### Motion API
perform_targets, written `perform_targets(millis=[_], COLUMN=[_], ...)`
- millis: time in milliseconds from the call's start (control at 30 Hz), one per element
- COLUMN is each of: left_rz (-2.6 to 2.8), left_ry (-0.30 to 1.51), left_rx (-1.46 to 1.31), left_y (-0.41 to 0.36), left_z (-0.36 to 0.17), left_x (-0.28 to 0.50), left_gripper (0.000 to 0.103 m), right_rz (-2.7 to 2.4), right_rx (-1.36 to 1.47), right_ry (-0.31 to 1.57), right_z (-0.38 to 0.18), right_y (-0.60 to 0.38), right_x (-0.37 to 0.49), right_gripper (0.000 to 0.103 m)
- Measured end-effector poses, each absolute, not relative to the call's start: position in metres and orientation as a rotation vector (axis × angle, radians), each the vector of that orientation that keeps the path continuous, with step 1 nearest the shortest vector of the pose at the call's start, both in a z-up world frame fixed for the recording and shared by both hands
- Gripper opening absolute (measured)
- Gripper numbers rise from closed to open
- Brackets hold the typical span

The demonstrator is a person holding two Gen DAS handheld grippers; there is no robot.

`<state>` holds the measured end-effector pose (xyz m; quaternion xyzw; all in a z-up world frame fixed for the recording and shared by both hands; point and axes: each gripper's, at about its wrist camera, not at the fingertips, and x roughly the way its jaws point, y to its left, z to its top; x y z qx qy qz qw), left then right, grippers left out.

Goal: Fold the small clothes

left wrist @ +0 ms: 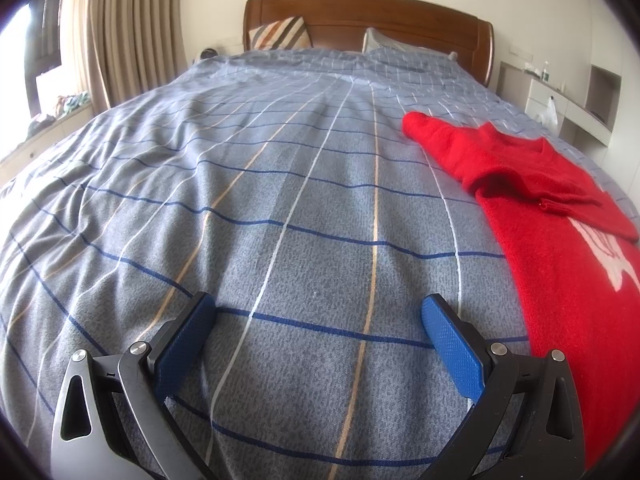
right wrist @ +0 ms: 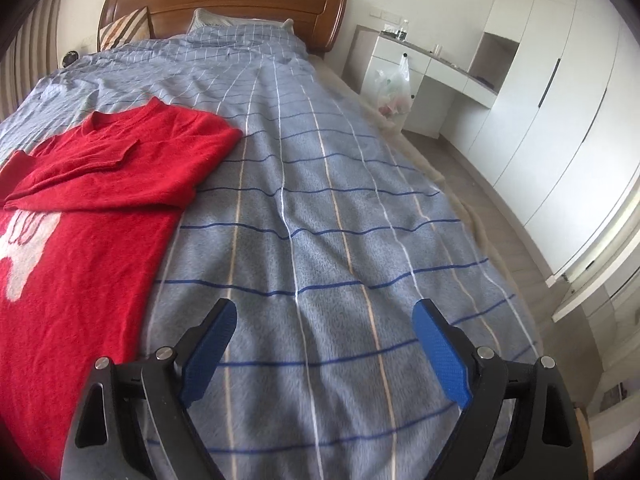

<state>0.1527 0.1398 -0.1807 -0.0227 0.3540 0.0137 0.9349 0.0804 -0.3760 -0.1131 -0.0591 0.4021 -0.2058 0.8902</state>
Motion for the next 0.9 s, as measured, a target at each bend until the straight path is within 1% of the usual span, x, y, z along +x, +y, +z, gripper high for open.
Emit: perform_targets(millis=[433, 900], left_rz=[0.034, 0.034], left_ry=[0.724, 0.723], left_rx=[-0.039, -0.039], left_y=[0.138, 0.138], left_z=[-0.183, -0.184], left_x=[0.152, 0.152], left_gripper=[0.103, 0.103], right_rz=[-0.420, -0.401], right_rx=[-0.173, -0.204], right_ry=[0.806, 0.741], right_z=[-0.074, -0.038], right_y=[-0.323, -0.302], right_x=[0.043, 0.025], right_gripper=[0.089, 0.089])
